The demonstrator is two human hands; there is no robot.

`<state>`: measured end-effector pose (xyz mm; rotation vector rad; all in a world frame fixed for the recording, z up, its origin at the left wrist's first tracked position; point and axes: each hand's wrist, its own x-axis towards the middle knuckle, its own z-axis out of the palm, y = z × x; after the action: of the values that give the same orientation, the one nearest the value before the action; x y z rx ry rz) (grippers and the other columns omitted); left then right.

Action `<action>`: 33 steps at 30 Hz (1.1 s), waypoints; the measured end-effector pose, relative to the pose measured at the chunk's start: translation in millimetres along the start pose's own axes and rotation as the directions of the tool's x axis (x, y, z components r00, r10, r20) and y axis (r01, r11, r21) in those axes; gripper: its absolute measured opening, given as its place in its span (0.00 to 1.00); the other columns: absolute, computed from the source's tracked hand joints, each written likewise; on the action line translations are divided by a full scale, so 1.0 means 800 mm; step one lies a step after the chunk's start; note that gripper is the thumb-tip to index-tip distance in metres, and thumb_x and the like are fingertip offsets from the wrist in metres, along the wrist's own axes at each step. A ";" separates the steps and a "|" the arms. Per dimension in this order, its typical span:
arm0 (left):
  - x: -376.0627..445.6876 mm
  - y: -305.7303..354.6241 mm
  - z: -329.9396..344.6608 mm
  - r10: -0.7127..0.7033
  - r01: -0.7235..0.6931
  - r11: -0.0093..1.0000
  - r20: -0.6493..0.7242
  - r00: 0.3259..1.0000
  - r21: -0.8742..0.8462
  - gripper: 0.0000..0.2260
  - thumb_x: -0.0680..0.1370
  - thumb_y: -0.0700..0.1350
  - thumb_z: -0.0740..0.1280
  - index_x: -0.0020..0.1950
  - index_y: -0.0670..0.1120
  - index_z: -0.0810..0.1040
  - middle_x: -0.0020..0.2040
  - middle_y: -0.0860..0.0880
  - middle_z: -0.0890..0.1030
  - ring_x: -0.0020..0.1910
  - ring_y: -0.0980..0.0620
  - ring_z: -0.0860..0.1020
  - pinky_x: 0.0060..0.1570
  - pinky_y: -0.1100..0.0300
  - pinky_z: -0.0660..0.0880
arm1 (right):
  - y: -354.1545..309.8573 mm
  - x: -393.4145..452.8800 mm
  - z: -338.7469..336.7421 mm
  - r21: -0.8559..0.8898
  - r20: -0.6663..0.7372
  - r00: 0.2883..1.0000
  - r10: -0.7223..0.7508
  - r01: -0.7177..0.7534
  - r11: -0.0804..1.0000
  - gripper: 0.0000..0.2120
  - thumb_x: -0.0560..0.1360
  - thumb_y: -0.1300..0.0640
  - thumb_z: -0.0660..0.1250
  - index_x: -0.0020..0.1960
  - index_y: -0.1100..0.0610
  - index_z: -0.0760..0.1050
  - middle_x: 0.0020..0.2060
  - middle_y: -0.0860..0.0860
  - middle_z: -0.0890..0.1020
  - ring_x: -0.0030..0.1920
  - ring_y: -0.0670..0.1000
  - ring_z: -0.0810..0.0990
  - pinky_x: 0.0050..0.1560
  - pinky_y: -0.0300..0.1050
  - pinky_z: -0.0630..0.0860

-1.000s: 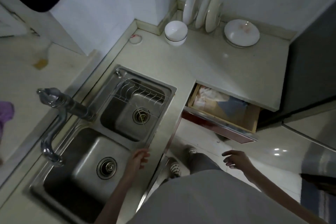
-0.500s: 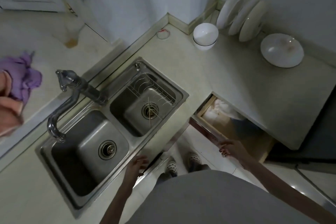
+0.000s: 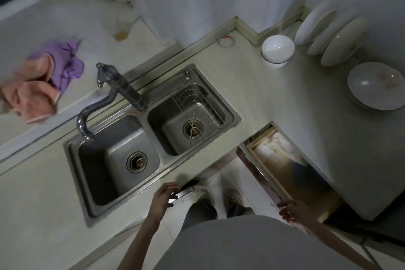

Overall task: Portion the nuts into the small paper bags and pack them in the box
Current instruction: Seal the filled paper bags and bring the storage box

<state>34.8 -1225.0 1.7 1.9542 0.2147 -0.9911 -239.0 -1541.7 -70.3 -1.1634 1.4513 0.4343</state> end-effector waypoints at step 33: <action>-0.362 -0.457 -0.083 -0.635 -0.112 0.502 -0.454 0.625 -0.857 0.11 0.81 0.36 0.57 0.51 0.45 0.78 0.44 0.46 0.83 0.39 0.49 0.77 0.36 0.60 0.68 | -0.057 -0.222 0.532 -0.602 0.776 0.622 -0.104 0.780 0.169 0.14 0.70 0.75 0.60 0.39 0.61 0.80 0.26 0.57 0.79 0.28 0.53 0.74 0.25 0.37 0.68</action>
<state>-303.0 -897.4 -10.4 1.2474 1.3122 -0.0687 -3.5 -1147.8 -6.6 -2.0873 0.0048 1.1466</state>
